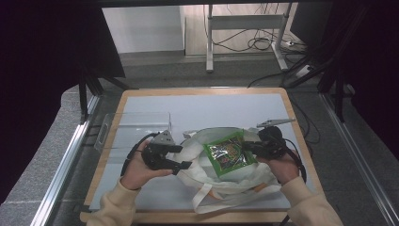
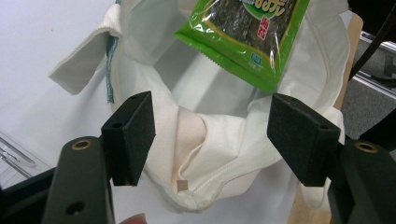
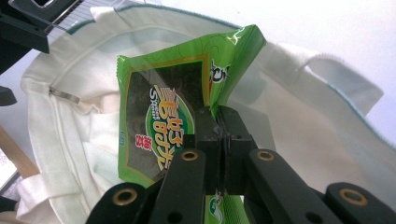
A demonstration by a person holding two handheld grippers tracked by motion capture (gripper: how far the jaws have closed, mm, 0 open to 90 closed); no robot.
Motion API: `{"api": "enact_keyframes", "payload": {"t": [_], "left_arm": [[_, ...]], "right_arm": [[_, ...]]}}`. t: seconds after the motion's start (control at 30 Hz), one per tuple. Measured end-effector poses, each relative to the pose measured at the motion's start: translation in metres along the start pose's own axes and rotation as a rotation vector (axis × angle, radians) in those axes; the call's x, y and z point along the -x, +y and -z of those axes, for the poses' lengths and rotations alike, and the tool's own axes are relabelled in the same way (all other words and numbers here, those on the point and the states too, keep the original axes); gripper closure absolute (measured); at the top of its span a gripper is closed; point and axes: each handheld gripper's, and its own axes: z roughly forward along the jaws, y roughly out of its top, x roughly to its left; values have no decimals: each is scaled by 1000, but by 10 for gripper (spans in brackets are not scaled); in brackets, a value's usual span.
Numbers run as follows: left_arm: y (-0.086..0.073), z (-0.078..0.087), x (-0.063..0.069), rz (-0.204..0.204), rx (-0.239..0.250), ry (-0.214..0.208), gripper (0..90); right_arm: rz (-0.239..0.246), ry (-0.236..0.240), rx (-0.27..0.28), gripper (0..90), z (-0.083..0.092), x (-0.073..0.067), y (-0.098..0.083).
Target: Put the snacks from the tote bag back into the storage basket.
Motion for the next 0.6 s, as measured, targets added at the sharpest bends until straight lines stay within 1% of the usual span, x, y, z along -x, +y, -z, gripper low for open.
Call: {"api": "enact_keyframes", "payload": {"t": [0.03,0.17,0.2,0.23,0.3,0.33,0.43,0.5,0.6], "left_arm": [[0,0,0,8,0,2,323],[0,0,0,0,-2,3,322],[0,0,0,7,-2,4,323],[0,0,0,1,-2,4,324],[0,1,2,13,4,7,326],[1,2,2,-2,1,13,326],[1,6,3,-6,6,19,326],[2,8,3,-6,11,22,327],[4,12,4,-6,19,35,326]], "right_arm": [[7,1,3,872,1,0,1],[27,13,7,872,1,-1,3],[36,16,8,872,2,-2,3],[43,16,9,872,2,-2,4],[57,21,16,873,3,-2,5],[60,22,16,872,3,-2,6],[69,24,23,872,4,0,6],[80,34,28,873,4,1,7],[98,61,37,873,4,3,8]]}}
